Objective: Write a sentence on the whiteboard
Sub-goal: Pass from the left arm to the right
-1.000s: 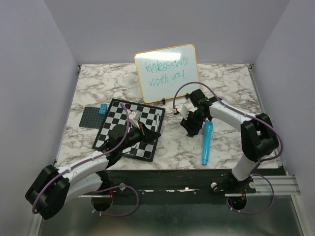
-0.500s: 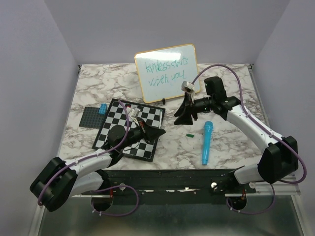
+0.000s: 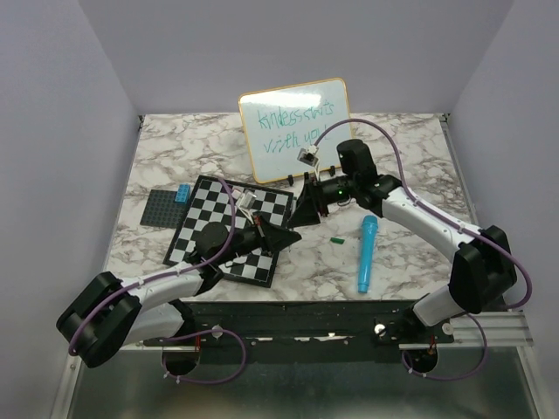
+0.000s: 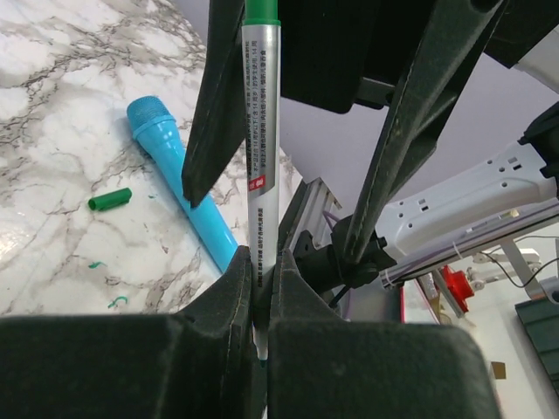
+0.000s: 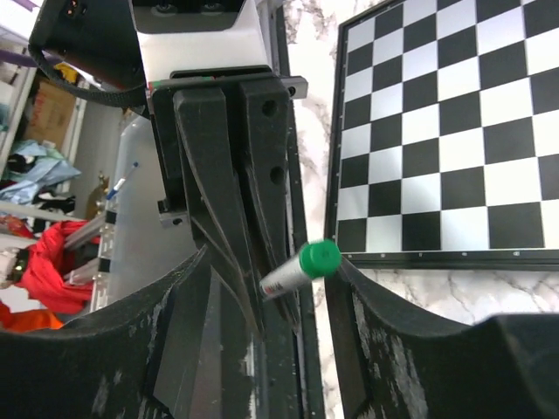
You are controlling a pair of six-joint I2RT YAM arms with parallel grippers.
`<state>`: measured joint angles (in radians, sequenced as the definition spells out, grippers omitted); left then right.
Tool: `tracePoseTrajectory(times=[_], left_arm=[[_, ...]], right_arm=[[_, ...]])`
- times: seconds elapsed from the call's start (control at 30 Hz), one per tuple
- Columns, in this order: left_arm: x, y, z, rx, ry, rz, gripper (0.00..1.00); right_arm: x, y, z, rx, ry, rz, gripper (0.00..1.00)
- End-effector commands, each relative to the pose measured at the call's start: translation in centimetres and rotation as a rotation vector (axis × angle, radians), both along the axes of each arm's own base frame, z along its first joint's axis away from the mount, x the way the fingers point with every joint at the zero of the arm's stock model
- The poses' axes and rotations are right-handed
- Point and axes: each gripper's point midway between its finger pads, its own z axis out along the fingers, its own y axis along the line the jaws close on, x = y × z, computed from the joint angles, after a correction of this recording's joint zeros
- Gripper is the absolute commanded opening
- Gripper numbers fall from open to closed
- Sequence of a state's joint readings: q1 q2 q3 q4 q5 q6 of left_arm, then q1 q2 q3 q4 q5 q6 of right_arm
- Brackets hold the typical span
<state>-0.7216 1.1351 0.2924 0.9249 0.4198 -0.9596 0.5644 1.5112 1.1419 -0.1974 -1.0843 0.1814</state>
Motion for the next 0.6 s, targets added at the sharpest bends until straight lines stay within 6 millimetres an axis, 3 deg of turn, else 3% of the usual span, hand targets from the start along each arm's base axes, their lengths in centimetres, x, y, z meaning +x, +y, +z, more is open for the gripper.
tracePoseTrajectory(times=[0.0,0.07,0.1,0.17,0.2,0.27,0.3,0.33,0.4,0.47,0.57], left_arm=[[0.0,-0.8,1.6,-0.026,-0.036,-0.013,0.01],[0.1,-0.9,1.6,-0.026,-0.037,-0.012,0.02],[0.0,-0.9,1.6,-0.026,-0.037,-0.012,0.05],[0.1,-0.8,1.4,-0.016,-0.039,-0.006,0.1],[0.0,-0.8,1.3,-0.012,-0.039,-0.009,0.19],[-0.2,-0.7,1.3,0.003,-0.057,-0.014,0.38],[-0.2,-0.6,1.4,0.009,-0.07,-0.013,0.63],[-0.3,-0.5,1.4,0.016,-0.079,-0.017,0.76],[-0.6,-0.3,1.7,0.047,-0.127,-0.042,0.99],[-0.4,-0.1,2.1,0.076,-0.149,-0.049,0.99],[-0.5,-0.2,2.5,0.101,-0.181,-0.081,0.99]], right_arm=[[0.5,1.2,1.5,0.016,0.009,-0.028,0.56],[0.5,1.3,1.6,0.015,0.018,-0.031,0.47],[0.6,1.3,1.8,0.017,0.012,-0.033,0.32],[0.6,1.3,2.2,0.024,0.005,-0.032,0.13],[0.6,1.3,2.3,0.026,0.0,-0.033,0.0],[0.7,1.3,2.8,0.031,-0.019,-0.031,0.0],[0.6,1.3,2.8,0.03,-0.024,-0.021,0.0],[0.8,1.4,3.7,0.043,-0.068,-0.008,0.0],[0.6,1.3,3.2,0.013,-0.05,0.03,0.01],[0.3,1.2,3.6,-0.013,-0.068,0.074,0.01],[0.3,1.1,2.3,-0.079,-0.099,0.111,0.01]])
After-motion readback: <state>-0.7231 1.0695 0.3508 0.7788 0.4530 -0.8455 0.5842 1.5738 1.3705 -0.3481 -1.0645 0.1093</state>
